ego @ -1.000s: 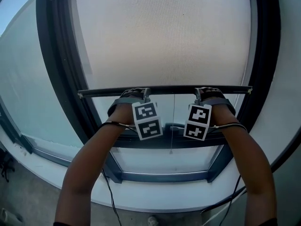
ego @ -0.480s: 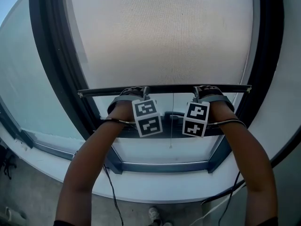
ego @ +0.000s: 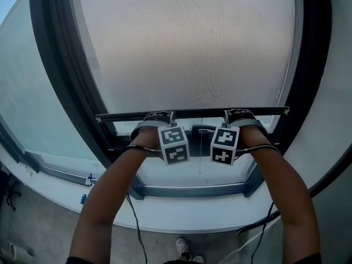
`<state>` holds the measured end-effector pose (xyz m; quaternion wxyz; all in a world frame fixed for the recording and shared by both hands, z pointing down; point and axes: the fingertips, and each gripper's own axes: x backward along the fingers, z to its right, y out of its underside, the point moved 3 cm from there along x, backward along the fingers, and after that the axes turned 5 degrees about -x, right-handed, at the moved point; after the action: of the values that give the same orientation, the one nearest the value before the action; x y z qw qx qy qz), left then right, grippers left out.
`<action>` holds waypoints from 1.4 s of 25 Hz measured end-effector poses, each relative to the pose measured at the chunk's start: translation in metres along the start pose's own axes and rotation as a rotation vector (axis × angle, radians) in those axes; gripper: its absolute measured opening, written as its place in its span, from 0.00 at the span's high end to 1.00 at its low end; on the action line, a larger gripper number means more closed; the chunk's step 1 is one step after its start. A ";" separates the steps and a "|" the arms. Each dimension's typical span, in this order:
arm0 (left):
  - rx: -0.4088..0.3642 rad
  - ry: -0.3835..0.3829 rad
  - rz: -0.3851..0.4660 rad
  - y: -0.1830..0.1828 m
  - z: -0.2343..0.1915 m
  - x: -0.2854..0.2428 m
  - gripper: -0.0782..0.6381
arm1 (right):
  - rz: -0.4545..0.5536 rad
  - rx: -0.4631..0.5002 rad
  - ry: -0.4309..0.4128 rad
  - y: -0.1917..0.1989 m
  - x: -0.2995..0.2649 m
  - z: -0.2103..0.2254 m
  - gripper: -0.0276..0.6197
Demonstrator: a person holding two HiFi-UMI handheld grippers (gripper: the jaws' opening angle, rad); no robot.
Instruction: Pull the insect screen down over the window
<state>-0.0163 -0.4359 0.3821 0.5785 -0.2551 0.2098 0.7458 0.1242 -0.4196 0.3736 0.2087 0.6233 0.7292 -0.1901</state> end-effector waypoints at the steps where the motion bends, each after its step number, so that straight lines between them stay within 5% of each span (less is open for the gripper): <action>1: 0.004 0.001 0.001 0.000 0.003 -0.003 0.45 | 0.004 -0.006 -0.001 0.000 -0.002 -0.003 0.49; 21: 0.015 0.076 0.016 -0.001 0.061 -0.043 0.45 | 0.002 -0.013 -0.082 0.000 -0.036 -0.063 0.49; 28: 0.016 0.189 0.020 -0.002 0.101 -0.069 0.45 | -0.011 -0.012 -0.180 0.001 -0.058 -0.104 0.50; 35: 0.026 0.167 0.026 -0.001 0.115 -0.083 0.45 | -0.014 -0.025 -0.194 0.000 -0.068 -0.118 0.50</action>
<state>-0.0143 -0.4284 0.5235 0.5527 -0.3062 0.2705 0.7264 0.1256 -0.4129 0.5100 0.2849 0.5943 0.7122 -0.2417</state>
